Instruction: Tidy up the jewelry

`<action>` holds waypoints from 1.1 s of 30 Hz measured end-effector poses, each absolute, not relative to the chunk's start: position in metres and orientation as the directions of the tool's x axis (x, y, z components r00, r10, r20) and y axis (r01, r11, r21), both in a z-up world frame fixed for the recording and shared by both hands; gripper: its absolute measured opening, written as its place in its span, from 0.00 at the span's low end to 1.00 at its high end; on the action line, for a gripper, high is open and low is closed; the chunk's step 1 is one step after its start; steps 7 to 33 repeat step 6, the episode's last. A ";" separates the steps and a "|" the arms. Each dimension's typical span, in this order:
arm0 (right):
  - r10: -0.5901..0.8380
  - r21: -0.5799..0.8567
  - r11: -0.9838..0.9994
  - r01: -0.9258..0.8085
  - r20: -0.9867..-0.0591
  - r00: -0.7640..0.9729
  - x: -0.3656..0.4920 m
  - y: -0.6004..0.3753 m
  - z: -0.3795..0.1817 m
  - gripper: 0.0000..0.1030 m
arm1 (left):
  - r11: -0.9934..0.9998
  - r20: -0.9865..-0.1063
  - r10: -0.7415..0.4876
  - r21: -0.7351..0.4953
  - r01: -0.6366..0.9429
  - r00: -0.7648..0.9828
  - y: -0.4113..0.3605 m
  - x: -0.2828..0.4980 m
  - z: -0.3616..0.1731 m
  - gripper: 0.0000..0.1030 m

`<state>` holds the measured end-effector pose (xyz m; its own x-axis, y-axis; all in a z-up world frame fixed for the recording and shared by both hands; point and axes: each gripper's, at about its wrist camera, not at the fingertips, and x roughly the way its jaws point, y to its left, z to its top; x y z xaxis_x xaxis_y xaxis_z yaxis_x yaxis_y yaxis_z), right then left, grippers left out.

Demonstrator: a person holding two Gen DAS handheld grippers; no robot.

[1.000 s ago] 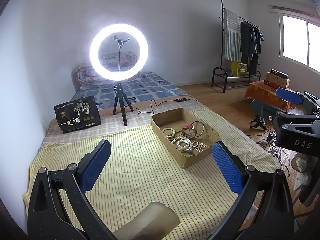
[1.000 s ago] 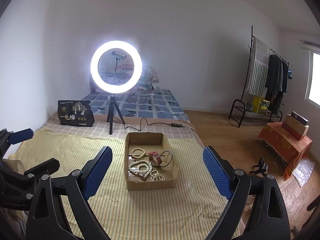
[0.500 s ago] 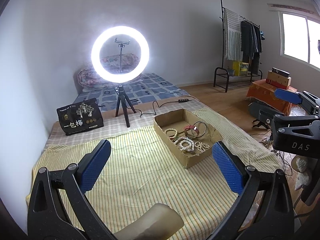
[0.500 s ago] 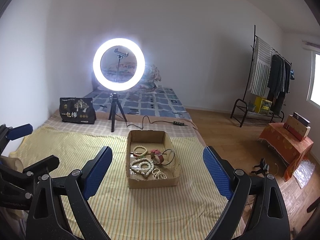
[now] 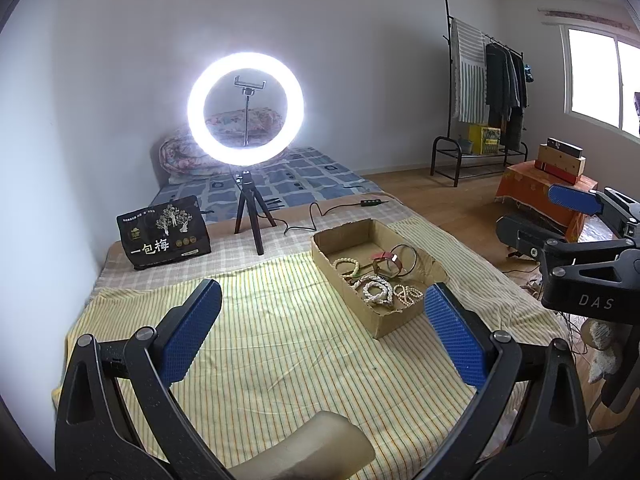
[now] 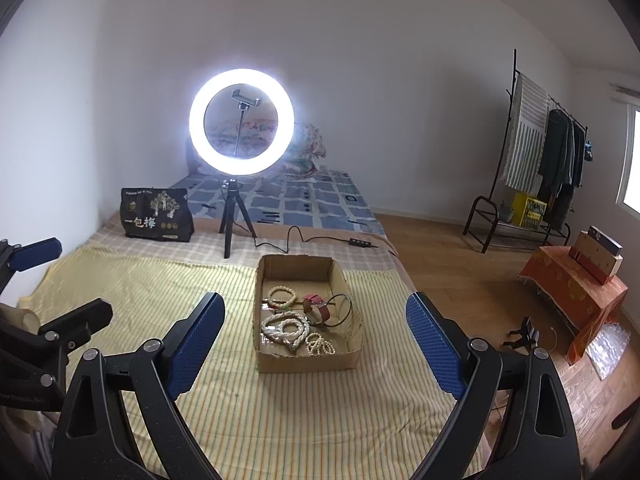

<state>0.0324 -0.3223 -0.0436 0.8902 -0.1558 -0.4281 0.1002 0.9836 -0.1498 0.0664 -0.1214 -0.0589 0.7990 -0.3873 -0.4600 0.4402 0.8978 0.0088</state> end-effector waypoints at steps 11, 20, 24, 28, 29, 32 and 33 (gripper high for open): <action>-0.152 -0.147 0.984 0.097 -0.435 0.887 0.034 -0.322 -0.046 0.89 | 0.907 -0.444 -0.373 0.012 0.422 0.814 -0.119 0.068 -0.057 1.00; -0.152 -0.147 0.984 0.097 -0.435 0.887 0.034 -0.322 -0.046 0.89 | 0.907 -0.444 -0.373 0.012 0.422 0.814 -0.119 0.068 -0.057 1.00; -0.152 -0.147 0.984 0.097 -0.435 0.887 0.034 -0.322 -0.046 0.89 | 0.907 -0.444 -0.373 0.012 0.422 0.814 -0.119 0.068 -0.057 1.00; -0.152 -0.147 0.984 0.097 -0.435 0.887 0.034 -0.322 -0.046 0.89 | 0.907 -0.444 -0.373 0.012 0.422 0.814 -0.119 0.068 -0.057 1.00; -0.152 -0.147 0.984 0.097 -0.435 0.887 0.034 -0.322 -0.046 0.89 | 0.907 -0.444 -0.373 0.012 0.422 0.814 -0.119 0.068 -0.057 1.00; -0.152 -0.147 0.984 0.097 -0.435 0.887 0.034 -0.322 -0.046 0.89 | 0.907 -0.444 -0.373 0.012 0.422 0.814 -0.119 0.068 -0.057 1.00; -0.152 -0.147 0.984 0.097 -0.435 0.887 0.034 -0.322 -0.046 0.89 | 0.907 -0.444 -0.373 0.012 0.422 0.814 -0.119 0.068 -0.057 1.00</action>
